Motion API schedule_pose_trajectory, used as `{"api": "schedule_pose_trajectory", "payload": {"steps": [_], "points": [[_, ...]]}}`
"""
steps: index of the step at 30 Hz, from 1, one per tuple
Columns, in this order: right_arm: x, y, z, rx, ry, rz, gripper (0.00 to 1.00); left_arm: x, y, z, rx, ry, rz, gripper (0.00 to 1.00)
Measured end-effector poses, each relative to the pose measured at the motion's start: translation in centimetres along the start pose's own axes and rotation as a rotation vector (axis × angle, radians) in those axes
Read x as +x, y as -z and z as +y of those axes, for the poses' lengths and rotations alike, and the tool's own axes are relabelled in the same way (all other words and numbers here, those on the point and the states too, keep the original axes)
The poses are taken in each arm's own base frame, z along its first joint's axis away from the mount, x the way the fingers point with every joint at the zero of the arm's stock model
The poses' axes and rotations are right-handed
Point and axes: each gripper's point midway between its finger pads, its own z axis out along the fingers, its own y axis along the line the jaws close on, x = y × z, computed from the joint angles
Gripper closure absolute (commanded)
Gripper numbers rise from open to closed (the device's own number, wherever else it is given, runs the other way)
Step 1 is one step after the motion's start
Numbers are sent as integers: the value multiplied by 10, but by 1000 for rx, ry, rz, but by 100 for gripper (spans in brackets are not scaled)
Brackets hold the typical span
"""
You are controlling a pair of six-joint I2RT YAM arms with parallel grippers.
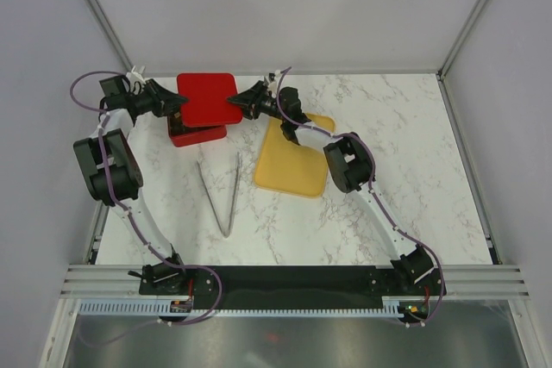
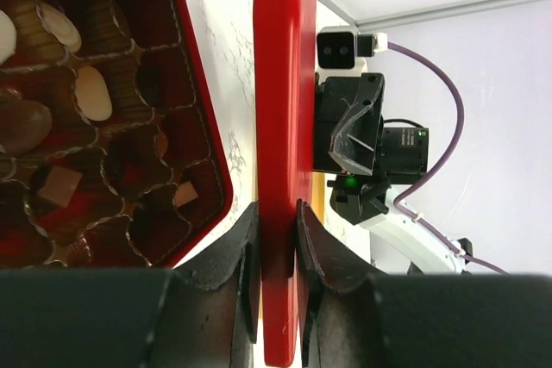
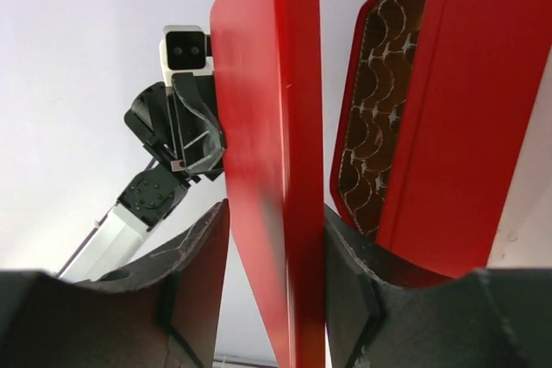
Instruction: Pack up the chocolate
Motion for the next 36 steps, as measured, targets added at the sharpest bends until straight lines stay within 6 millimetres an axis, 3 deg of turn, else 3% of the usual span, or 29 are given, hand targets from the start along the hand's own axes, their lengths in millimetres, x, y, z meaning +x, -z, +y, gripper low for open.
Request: {"api": "schedule_pose_trajectory", "payload": {"steps": [3, 8, 23, 31, 36], "points": [[-2, 0, -4, 20, 14, -1, 43, -9, 5, 1, -2, -6, -19, 98], [-7, -1, -8, 48, 39, -4, 42, -21, 15, 9, -16, -1, -52, 98], [-11, 2, -26, 122, 78, -8, 45, -28, 19, 48, -47, 72, -70, 98], [-12, 3, -35, 152, 93, -13, 46, -32, 20, 53, -52, 74, -79, 97], [-13, 3, -41, 177, 115, -15, 46, -33, 22, 62, -81, 88, -93, 82]]}}
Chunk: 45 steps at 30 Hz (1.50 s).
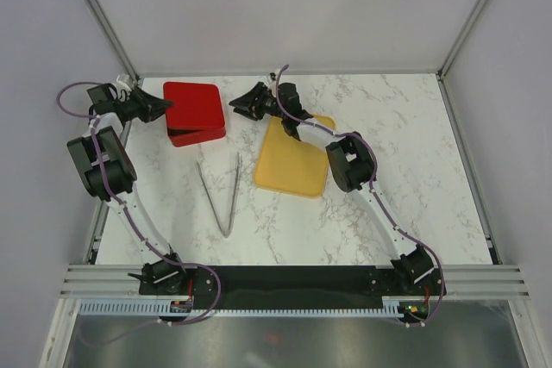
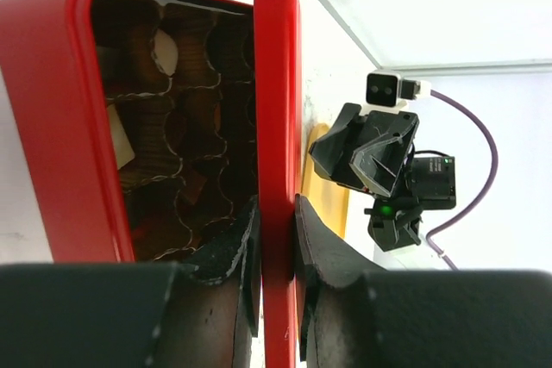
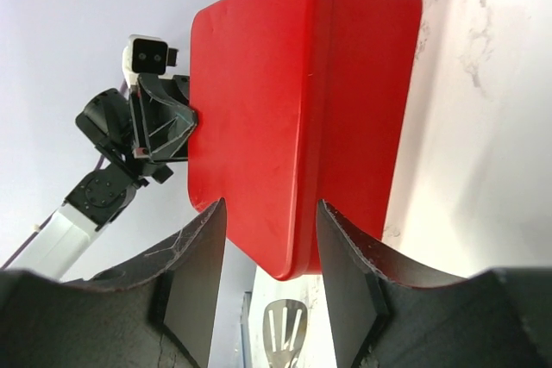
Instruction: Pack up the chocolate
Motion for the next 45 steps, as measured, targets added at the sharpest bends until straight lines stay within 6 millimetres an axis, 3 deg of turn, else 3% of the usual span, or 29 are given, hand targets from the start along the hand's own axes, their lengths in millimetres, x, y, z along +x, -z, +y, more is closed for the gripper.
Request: {"api": "schedule_pose_trajectory", "payload": {"steps": [1, 5, 11, 20, 31, 38, 45], "points": [[0, 0, -2, 7, 6, 0, 46, -1, 0, 3, -14, 4, -6, 73], [1, 0, -9, 36, 20, 3, 46, -2, 0, 13, -69, 9, -18, 62], [3, 1, -17, 66, 35, 8, 47, -2, 4, 34, -190, 13, -31, 51], [9, -3, -29, 125, 74, 10, 52, -4, 8, 45, -278, 1, -38, 43], [26, -15, -22, 127, 115, 7, 55, -7, 11, 54, -331, -42, -49, 36], [34, -21, -20, 132, 130, -1, 56, -10, 17, 47, -355, -56, -62, 31], [40, -26, -20, 137, 145, -8, 56, -36, 44, 29, -446, -135, -164, 30]]}}
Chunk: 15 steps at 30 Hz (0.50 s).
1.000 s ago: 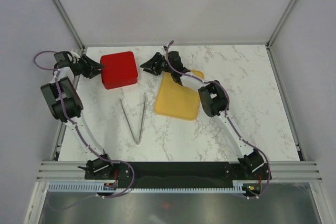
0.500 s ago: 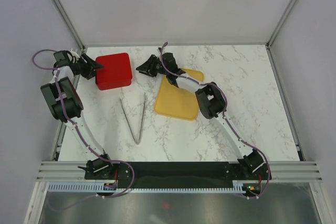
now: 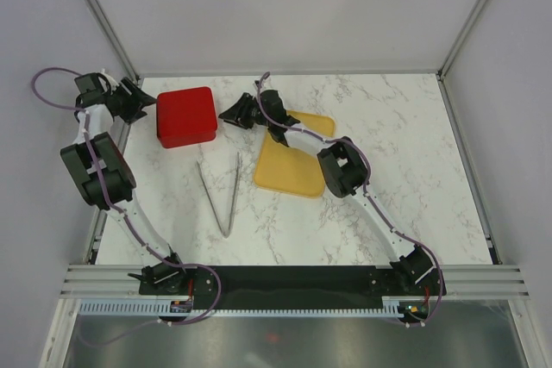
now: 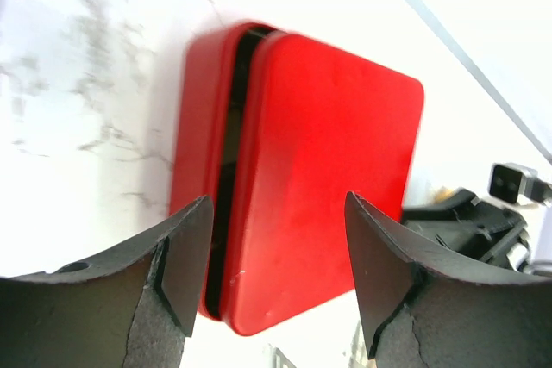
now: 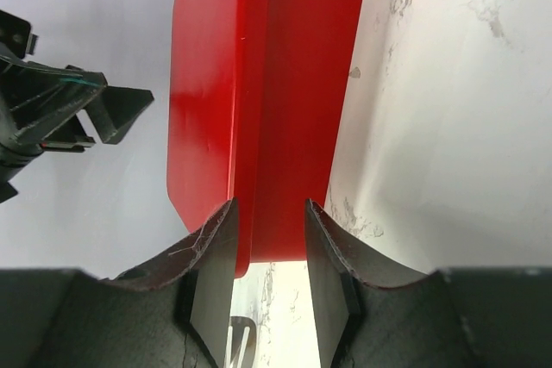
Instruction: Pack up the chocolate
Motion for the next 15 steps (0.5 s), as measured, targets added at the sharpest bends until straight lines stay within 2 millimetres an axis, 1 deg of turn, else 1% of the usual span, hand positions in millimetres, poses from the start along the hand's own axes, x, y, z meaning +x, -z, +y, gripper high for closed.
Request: {"api": "schedule_pose_trajectory", "payload": {"steps": [3, 5, 10, 15], "points": [[1, -1, -1, 5, 8, -2, 56, -9, 6, 6, -49, -27, -37, 29], [3, -2, -1, 7, 12, -1, 56, -11, 7, 11, -68, -36, -44, 29], [5, -3, 0, 9, 15, -5, 57, -8, 1, 16, -64, -36, -33, 30], [10, -5, 4, 6, 17, -2, 60, 0, -11, 13, -41, -53, -8, 30]]}}
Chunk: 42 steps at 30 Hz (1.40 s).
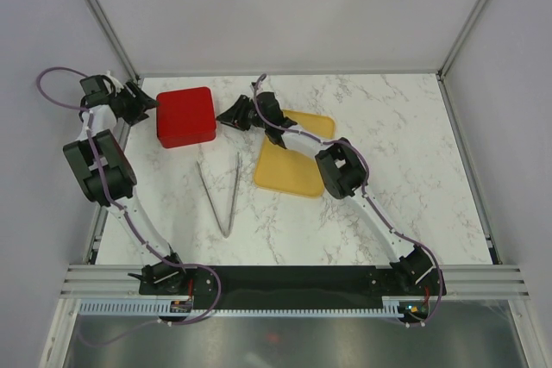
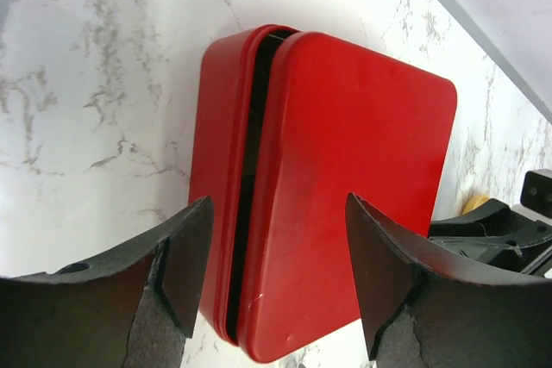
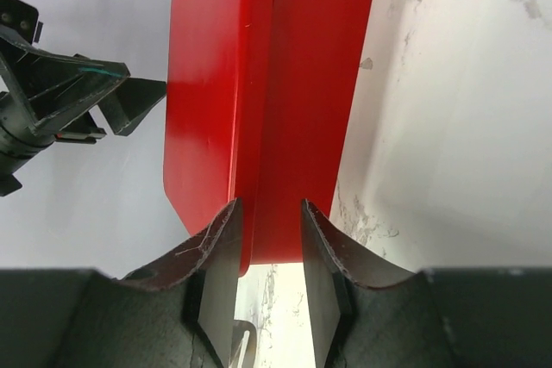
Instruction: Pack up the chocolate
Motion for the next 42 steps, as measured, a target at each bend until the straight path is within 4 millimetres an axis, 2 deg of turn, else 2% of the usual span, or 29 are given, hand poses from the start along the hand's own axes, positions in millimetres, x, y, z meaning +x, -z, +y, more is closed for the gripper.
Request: {"api": "schedule_pose_trajectory", "payload": {"steps": [5, 9, 15, 20, 25, 42], "points": [[4, -2, 5, -14, 6, 1, 63, 15, -14, -3, 28, -1, 44, 31], [4, -4, 12, -24, 13, -6, 64, 20, -18, -1, 29, 0, 58, 32], [3, -6, 21, -40, 22, -18, 64, 21, -18, -2, 42, -3, 64, 37], [2, -6, 20, -36, 30, -21, 64, 20, -25, 3, 41, -3, 65, 46], [1, -6, 19, -31, 39, -28, 65, 20, -30, 8, 32, -3, 64, 50], [1, -7, 25, -46, 47, -33, 66, 21, -38, 9, 52, -5, 65, 57]]}}
